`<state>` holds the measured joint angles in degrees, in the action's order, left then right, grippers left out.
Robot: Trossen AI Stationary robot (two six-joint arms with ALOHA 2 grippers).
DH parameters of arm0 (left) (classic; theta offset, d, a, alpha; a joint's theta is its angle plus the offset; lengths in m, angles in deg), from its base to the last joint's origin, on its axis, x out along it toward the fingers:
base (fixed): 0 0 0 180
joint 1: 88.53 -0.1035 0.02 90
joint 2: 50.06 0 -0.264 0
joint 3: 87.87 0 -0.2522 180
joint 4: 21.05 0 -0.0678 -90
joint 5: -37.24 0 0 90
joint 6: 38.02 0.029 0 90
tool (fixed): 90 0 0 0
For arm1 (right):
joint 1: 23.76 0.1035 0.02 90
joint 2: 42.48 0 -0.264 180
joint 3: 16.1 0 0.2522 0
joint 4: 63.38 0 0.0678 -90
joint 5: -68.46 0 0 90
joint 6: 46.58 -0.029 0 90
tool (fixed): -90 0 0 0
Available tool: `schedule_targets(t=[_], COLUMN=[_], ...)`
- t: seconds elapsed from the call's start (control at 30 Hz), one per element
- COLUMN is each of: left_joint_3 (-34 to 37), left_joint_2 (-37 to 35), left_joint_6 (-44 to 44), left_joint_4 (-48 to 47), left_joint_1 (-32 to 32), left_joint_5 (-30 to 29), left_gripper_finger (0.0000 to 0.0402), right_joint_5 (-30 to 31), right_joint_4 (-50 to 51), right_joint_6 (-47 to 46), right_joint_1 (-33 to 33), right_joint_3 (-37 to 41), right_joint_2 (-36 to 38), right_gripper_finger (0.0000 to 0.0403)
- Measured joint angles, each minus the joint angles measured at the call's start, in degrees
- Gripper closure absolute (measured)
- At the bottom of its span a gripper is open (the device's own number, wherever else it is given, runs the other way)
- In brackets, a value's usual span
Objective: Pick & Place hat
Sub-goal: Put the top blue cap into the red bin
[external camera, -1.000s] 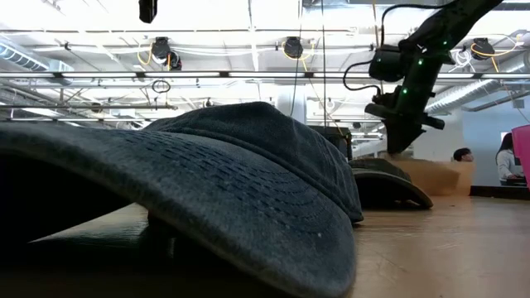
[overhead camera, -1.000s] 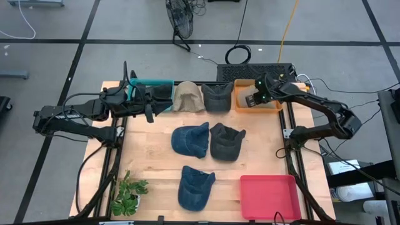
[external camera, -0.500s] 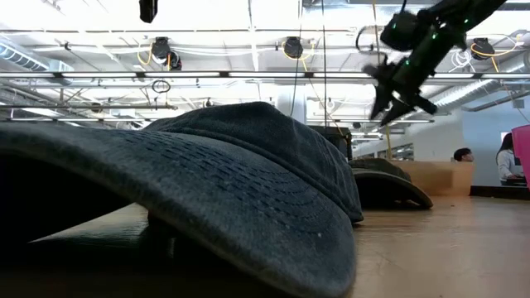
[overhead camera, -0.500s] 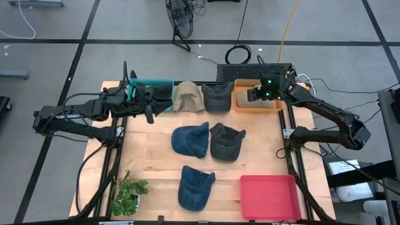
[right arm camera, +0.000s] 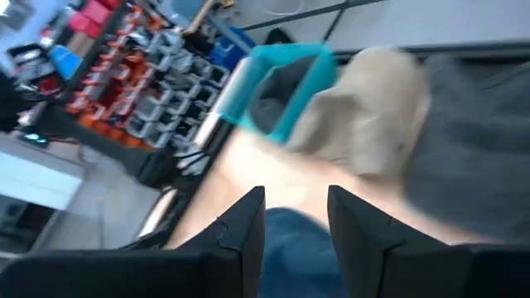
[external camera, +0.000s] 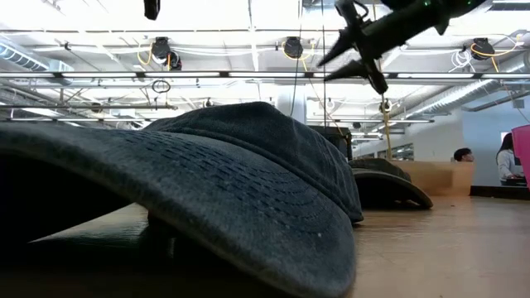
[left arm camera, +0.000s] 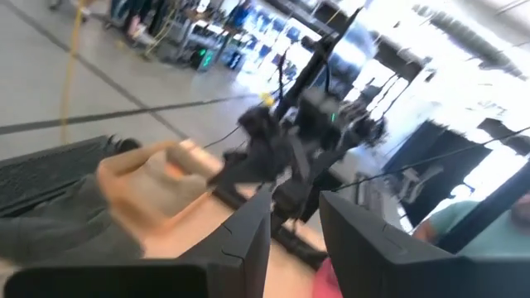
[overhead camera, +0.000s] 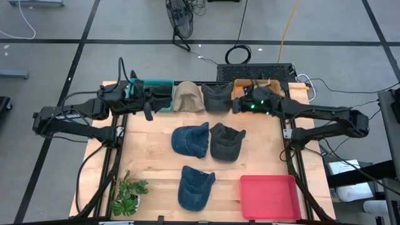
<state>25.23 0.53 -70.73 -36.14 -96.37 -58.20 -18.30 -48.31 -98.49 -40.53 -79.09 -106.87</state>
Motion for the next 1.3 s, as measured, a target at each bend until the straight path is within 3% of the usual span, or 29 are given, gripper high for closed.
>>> schedule_targets(t=[0.27,0.6,0.83,0.97,1.3], left_joint_3=[0.0,0.0,0.0,0.0,-5.84], left_joint_2=[0.0,-1.87,-3.46,-1.91,13.58], left_joint_6=[0.72,2.41,3.58,-0.22,-6.97], left_joint_4=[2.61,-0.24,-17.31,-19.56,-21.5], left_joint_1=[-1.54,-1.58,-1.64,-1.63,2.46], left_joint_5=[5.84,11.41,9.63,9.46,9.01], left_gripper_finger=[0.0284,0.0284,0.0284,0.0284,0.0284], right_joint_5=[7.69,8.68,7.0,4.13,4.47], right_joint_4=[-13.1,-9.14,-9.13,-8.16,13.63], right_joint_6=[-5.42,-1.37,1.13,3.69,6.55], right_joint_1=[11.55,14.31,14.27,14.2,12.62], right_joint_3=[-0.45,-10.15,-10.27,-10.29,-10.27], right_joint_2=[-7.67,-17.05,-16.05,-13.93,-3.63], right_gripper_finger=[0.0293,0.0294,0.0293,0.0294,0.0293])
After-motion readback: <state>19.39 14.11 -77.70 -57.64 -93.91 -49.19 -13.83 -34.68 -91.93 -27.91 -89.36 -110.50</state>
